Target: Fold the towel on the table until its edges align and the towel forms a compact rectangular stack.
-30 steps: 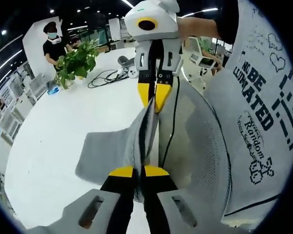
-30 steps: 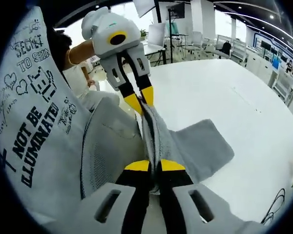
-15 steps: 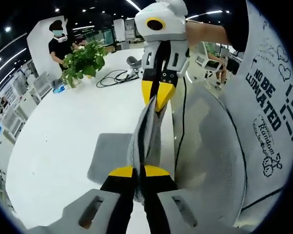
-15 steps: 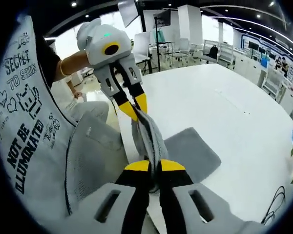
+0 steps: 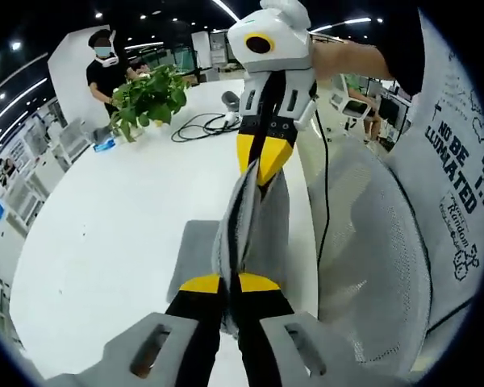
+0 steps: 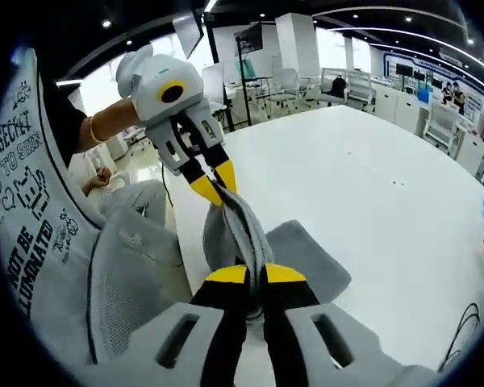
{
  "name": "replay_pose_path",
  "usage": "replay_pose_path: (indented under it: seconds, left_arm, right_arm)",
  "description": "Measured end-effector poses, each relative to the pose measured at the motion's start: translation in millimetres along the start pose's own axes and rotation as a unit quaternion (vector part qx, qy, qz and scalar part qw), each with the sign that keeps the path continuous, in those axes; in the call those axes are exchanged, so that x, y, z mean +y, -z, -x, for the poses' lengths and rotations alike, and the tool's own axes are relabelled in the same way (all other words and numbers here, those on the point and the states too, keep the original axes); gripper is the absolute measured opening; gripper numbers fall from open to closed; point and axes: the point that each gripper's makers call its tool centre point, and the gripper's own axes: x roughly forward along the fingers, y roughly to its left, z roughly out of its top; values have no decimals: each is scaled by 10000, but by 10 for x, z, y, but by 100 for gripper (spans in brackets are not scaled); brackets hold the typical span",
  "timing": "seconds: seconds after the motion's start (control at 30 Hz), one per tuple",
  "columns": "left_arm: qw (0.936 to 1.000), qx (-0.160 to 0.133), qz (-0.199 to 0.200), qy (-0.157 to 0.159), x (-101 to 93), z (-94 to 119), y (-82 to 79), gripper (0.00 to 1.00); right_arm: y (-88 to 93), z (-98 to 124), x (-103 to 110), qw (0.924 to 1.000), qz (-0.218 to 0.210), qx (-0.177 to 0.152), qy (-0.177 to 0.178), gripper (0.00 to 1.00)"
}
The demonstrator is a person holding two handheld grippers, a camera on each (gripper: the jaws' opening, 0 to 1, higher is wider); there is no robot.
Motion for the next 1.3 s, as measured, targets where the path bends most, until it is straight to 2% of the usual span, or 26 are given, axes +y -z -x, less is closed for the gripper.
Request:
replay_pose_path:
  seconds: [0.13, 0.33, 0.63, 0.7, 0.8, 0.93, 1.1, 1.3]
  left_arm:
    - [9998, -3, 172, 28, 128, -123, 59, 5]
    - [9991, 110, 394, 110, 254, -355, 207, 5]
    - [9992, 230, 309, 111, 410, -560, 318, 5]
    - [9996, 182, 216, 54, 448, -605, 333, 5]
    - [9996, 180, 235, -10, 491, -702, 400, 5]
    - [9993, 215, 304, 31, 504, -831, 490, 6]
    - [9986, 182, 486, -44, 571, -958, 568, 6]
    - [9976, 111, 673, -105, 625, -1116, 674, 7]
  right_arm:
    - [36, -106, -162, 9999, -92, 20, 92, 4]
    - [171, -281, -353, 9989, -449, 59, 89, 4]
    - [294, -463, -627, 9955, -933, -41, 129, 4]
    - [338, -511, -693, 9951, -963, -60, 203, 4]
    - [395, -582, -777, 9924, -1198, -165, 247, 4]
    - [516, -691, -836, 9909, -1318, -68, 263, 5]
    - [580, -751, -939, 9890, -1436, -55, 341, 5]
    - [668, -845, -1074, 9825, -1825, -126, 352, 7]
